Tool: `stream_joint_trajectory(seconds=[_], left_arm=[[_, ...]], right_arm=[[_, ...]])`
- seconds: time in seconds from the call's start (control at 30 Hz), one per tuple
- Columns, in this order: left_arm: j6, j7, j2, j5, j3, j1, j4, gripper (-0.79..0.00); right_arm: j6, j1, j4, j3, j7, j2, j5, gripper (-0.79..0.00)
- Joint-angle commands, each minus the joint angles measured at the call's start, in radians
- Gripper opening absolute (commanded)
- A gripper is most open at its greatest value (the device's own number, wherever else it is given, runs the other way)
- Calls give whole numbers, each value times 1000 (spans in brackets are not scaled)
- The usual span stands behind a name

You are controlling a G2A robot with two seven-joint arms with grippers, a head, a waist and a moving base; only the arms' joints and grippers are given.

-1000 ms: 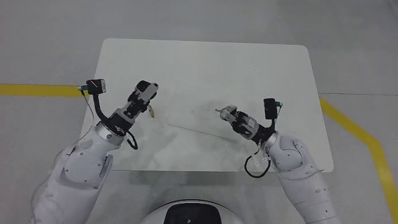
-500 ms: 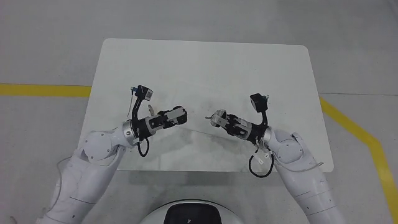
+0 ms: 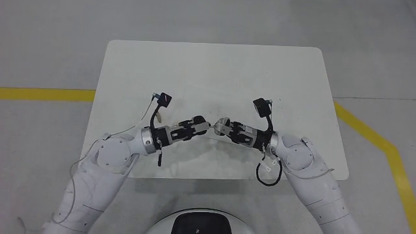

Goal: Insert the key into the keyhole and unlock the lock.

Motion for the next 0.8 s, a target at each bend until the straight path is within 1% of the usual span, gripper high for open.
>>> stream_joint_trajectory(seconds=[0.0, 0.13, 0.2, 0.3, 0.47, 0.6, 0.67, 0.73, 0.77], left_arm=[[8, 19, -3, 10, 16, -12, 3, -462], [24, 41, -8, 28, 40, -35, 13, -557], [26, 41, -9, 30, 49, -42, 17, -585], [27, 38, -10, 26, 57, -48, 23, -600], [17, 36, -10, 10, 61, -53, 29, -591], [-1, 32, -8, -13, 49, -50, 30, -591], [-4, 24, -6, -15, 45, -49, 30, -606], [-5, 14, -4, -11, 44, -50, 29, -671], [-5, 10, -3, -9, 44, -50, 29, -686]], right_arm=[[-3, 0, 2, -1, 4, 1, 6, -785], [-7, -1, 7, -1, 15, 4, 20, -785], [-7, -1, 9, 0, 18, 6, 26, -785], [-8, -2, 14, 2, 17, 8, 36, -785], [0, -1, 22, 7, 10, 11, 42, -785], [8, 3, 25, 5, 4, 12, 46, -785], [12, 7, 25, 2, 4, 12, 46, -785], [17, 11, 24, -3, 5, 12, 49, -785], [18, 13, 24, -5, 5, 11, 49, -785]])
